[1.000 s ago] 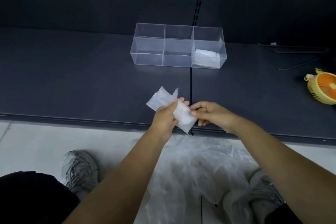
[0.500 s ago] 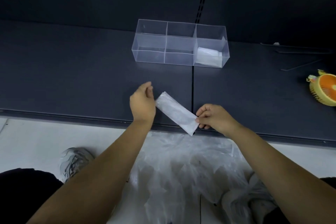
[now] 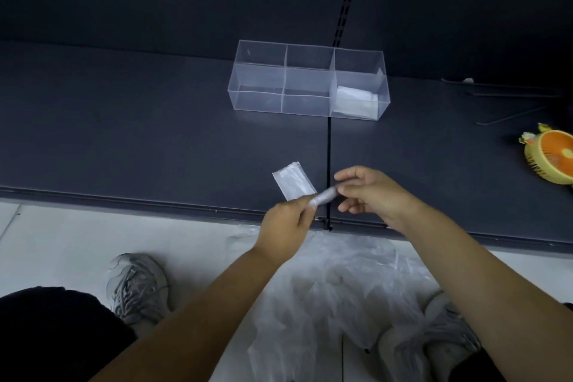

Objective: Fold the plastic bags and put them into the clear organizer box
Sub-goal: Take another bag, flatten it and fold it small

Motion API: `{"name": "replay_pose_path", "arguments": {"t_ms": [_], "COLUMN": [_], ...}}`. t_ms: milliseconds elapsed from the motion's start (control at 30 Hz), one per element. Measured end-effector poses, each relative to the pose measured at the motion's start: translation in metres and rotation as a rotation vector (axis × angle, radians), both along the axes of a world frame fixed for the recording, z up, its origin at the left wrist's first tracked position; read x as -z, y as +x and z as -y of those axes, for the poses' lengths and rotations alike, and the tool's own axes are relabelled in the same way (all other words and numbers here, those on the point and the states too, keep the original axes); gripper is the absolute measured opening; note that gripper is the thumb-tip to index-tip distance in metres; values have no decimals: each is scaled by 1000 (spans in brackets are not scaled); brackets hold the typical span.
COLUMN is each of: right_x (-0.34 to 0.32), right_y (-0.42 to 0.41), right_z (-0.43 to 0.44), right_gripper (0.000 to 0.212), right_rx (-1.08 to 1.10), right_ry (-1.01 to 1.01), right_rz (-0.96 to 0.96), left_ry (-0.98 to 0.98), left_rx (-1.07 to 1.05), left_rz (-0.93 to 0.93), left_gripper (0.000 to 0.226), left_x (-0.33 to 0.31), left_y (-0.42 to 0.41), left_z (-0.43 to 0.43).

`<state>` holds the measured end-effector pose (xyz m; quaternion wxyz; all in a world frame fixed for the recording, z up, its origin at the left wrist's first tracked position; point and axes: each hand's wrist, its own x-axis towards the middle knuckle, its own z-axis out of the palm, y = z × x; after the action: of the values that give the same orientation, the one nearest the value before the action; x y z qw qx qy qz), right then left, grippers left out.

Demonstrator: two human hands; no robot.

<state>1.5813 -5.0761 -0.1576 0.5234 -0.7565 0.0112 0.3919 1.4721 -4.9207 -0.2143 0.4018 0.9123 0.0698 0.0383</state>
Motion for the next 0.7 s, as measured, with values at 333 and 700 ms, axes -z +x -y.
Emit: {"name": "replay_pose_path", "arguments": {"t_ms": [333, 700], "right_x": [36, 43], "right_y": [-7, -1], "right_z": [-42, -55], "right_gripper": [12, 12], "right_rx": [-8, 102], "right_ry": [-92, -234], "right_rz": [155, 153], "left_ry": [-838, 307], "left_rx": [-357, -129], "left_rz": [-411, 209], "left_gripper": [20, 28], "left_x": [-7, 3], "left_y": [43, 36], "left_z": [-37, -39]}}
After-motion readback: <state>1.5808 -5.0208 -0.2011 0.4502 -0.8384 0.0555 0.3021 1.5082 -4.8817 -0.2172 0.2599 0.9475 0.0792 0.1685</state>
